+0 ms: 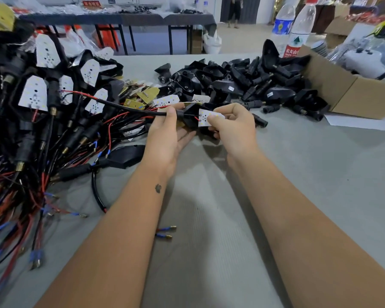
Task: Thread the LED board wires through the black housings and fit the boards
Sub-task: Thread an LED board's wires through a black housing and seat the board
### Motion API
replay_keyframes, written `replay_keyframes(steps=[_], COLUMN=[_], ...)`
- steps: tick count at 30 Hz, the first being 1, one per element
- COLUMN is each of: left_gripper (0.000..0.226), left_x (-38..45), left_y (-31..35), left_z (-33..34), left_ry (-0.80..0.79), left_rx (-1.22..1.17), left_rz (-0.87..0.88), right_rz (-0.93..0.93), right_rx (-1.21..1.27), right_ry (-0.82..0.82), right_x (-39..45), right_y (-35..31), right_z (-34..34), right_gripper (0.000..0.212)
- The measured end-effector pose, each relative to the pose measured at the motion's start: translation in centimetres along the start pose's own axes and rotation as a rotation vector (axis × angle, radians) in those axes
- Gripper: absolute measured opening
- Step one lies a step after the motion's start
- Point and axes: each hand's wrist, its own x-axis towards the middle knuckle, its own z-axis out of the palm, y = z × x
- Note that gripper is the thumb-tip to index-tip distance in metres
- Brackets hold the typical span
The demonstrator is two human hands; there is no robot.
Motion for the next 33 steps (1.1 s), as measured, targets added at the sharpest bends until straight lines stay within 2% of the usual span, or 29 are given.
replay_keyframes(steps=[5, 10, 18, 33], left_gripper=[0.028, 0.031, 0.031, 0.034], left_x=[-0.4, -0.6, -0.3, -0.2], left_y=[-0.5, -0.2, 0.1, 0.3], left_z=[0.9, 0.8, 0.4, 0.2], left_ry=[-0.072, -0.092, -0.032, 0.035], left_rx=[0.201, 0.223, -0.018, -0.108], left_rz=[0.077, 0.097, -0.019, -0.051], right_rz=[-0.147, -0.056, 0.083, 0.073], right_rx=[-0.131, -0.013, 0.278, 0.228], right_ry=[-0.032, -0.107, -0.242, -0.173], right_x=[-0.8, -1.1, -1.2, -1.0], right_y=[-0.2, -0.6, -1.7, -1.8], right_z=[0.7, 0.7, -0.3, -0.8], right_gripper=[0.020, 0.011, 0.008, 0.012])
